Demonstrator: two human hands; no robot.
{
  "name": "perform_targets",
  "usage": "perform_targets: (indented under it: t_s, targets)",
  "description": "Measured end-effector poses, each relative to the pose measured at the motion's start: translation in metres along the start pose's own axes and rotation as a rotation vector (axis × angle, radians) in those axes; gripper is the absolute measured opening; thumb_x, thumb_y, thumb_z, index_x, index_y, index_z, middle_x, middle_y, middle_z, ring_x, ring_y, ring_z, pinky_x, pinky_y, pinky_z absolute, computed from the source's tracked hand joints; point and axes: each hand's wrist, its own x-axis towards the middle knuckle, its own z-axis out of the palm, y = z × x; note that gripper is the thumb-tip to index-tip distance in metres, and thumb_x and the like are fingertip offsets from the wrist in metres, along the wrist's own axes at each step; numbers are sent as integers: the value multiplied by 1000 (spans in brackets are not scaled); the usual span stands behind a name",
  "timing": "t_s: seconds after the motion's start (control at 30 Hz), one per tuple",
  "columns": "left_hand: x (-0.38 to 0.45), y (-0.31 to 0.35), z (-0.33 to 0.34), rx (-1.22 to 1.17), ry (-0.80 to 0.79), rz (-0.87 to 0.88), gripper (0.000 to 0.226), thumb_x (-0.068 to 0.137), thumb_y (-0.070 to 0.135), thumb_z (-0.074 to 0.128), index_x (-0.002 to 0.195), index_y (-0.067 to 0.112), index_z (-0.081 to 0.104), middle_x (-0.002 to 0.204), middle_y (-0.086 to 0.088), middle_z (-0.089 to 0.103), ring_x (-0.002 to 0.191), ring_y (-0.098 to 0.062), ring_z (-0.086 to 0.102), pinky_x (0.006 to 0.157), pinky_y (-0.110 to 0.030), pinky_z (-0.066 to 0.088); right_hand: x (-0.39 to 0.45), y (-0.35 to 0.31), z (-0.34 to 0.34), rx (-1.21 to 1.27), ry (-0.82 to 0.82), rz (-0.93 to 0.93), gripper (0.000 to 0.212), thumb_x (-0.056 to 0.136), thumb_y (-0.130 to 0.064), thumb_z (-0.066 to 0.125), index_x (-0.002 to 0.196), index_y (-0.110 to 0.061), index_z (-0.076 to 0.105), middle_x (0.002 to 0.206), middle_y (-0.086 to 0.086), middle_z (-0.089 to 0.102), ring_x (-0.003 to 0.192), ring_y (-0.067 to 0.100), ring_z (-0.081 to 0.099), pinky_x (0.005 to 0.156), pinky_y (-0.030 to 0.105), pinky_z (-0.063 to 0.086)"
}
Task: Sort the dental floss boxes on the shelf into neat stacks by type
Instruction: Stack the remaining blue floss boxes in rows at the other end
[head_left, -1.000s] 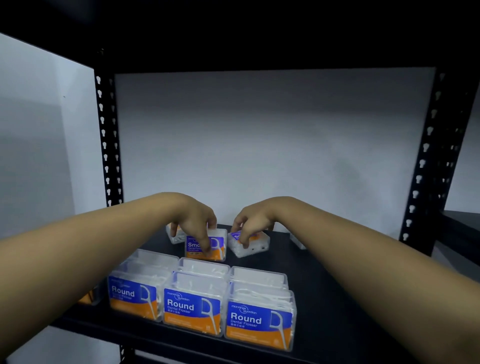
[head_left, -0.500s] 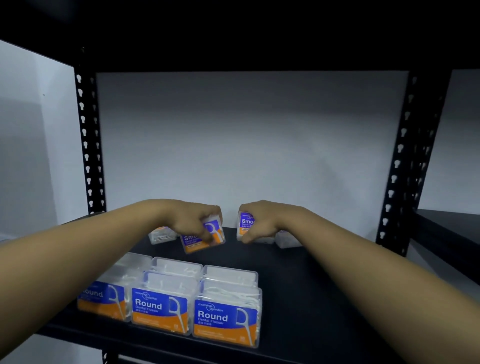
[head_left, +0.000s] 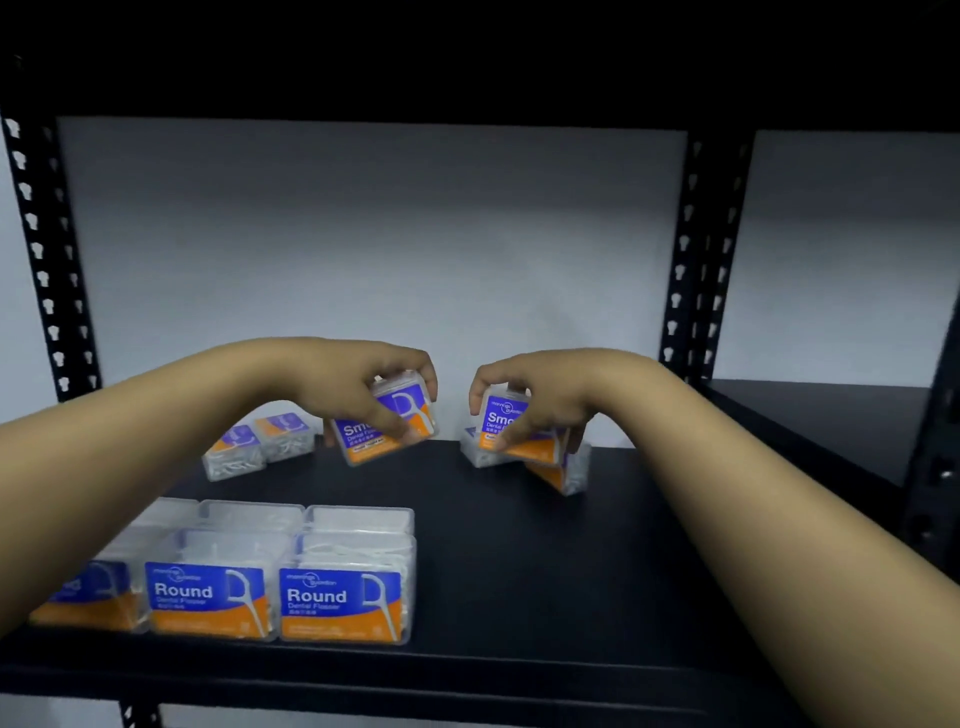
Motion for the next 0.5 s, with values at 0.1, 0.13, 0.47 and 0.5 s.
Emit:
perform_targets:
  t_s: [0.1, 0.13, 0.47, 0.5]
  targets:
    - [2, 16, 5, -15, 9, 39, 43, 79, 39, 84, 112, 43, 58, 108, 16, 69, 87, -10, 73, 75, -31, 64, -21, 8, -4, -42, -20, 22, 37, 91, -27, 78, 120, -42, 61, 119, 3, 62, 94, 31, 70, 72, 46, 66]
    - [2, 22, 8, -23, 11, 59, 42, 78, 39, 85, 111, 42, 60, 105, 17, 70, 86, -9, 74, 74, -30, 63, -27, 11, -4, -50, -21, 29, 37, 91, -26, 78, 120, -42, 61, 118, 3, 63, 93, 30, 71, 73, 46, 66]
    - [2, 83, 42, 34, -145, 116, 32, 76, 40, 86, 100, 29, 67, 98, 15, 76, 82, -6, 74, 81, -31, 61, -85, 23, 23, -76, -39, 48, 42, 88, -32, 80, 121, -46, 59, 113, -4, 66, 89, 23, 71, 76, 41, 65]
    - [1, 87, 44, 38, -153, 120, 32, 76, 40, 86, 99, 30, 68, 97, 16, 76, 81, -5, 74, 80, -28, 61, -89, 24, 27, -78, -37, 47, 45, 87, -33, 81, 123, -47, 58, 111, -5, 66, 86, 19, 70, 74, 37, 65]
